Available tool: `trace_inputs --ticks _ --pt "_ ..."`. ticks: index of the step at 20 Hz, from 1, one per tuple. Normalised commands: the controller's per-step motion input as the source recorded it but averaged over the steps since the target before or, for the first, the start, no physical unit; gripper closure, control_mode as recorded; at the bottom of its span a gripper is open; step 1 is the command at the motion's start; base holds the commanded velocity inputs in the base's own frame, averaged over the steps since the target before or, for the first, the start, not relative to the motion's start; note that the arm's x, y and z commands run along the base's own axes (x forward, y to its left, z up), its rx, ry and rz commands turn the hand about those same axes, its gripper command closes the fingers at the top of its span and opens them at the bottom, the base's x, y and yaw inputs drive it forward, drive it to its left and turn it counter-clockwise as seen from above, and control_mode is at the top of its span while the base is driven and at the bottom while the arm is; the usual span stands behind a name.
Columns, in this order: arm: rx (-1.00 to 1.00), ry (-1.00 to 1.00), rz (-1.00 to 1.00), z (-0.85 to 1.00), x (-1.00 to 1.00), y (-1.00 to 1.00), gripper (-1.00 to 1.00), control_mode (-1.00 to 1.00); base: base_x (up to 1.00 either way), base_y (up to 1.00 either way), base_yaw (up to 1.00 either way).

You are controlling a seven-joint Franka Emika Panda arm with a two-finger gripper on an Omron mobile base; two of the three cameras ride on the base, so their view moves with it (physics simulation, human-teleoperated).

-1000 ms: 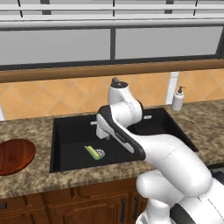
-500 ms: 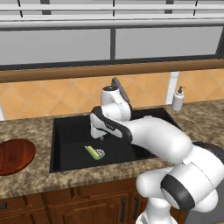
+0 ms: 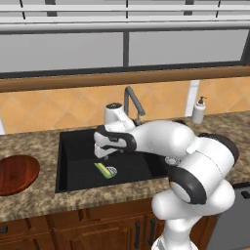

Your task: Pick the corn from the sink and place it in the bowl. Then pick the bowl and place it in the microwave. Then close the microwave door and press the start button.

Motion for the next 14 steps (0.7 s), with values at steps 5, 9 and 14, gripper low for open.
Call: trace_inputs --ticks 5,9,14 --pt "-0.04 0.0 -0.01 -0.33 0.31 0.05 -1.0 -1.0 0.0 0.0 0.0" --pt "-0.03 0.0 -0.01 -0.33 0.24 0.01 -1.0 -1.0 0.0 0.0 0.0" --pt "0.0 0.0 0.0 -0.39 0.19 0.0 -1.0 -1.0 0.0 0.0 0.0"
